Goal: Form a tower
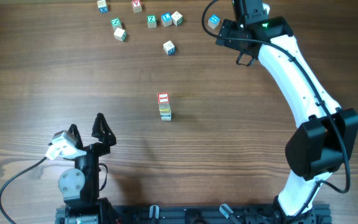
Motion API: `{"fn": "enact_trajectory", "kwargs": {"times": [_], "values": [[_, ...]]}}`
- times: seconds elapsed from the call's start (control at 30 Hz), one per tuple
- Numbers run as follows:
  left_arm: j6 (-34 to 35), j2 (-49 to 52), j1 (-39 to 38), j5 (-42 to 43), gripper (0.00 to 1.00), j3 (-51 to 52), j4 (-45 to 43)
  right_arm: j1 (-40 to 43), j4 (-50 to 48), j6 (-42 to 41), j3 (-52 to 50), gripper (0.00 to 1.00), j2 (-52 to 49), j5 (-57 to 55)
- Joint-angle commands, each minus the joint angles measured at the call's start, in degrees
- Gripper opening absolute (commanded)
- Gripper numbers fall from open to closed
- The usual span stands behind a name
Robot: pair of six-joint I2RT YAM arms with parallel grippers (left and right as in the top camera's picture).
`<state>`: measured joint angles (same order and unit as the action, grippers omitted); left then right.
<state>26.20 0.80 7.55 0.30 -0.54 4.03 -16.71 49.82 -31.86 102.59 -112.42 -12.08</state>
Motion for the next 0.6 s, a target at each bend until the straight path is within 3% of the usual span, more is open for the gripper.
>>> {"fn": "enact_trajectory", "kwargs": {"times": [0.0, 0.57], "values": [[-0.48, -0.48, -0.31, -0.33, 1.0, 0.2, 0.2, -0.09, -0.13, 0.35, 0.02, 1.0, -0.63, -0.81], [-0.46, -0.48, -0.31, -0.33, 1.0, 0.2, 0.2, -0.09, -0.02, 0.33, -0.2, 1.0, 0.85, -0.81]]}}
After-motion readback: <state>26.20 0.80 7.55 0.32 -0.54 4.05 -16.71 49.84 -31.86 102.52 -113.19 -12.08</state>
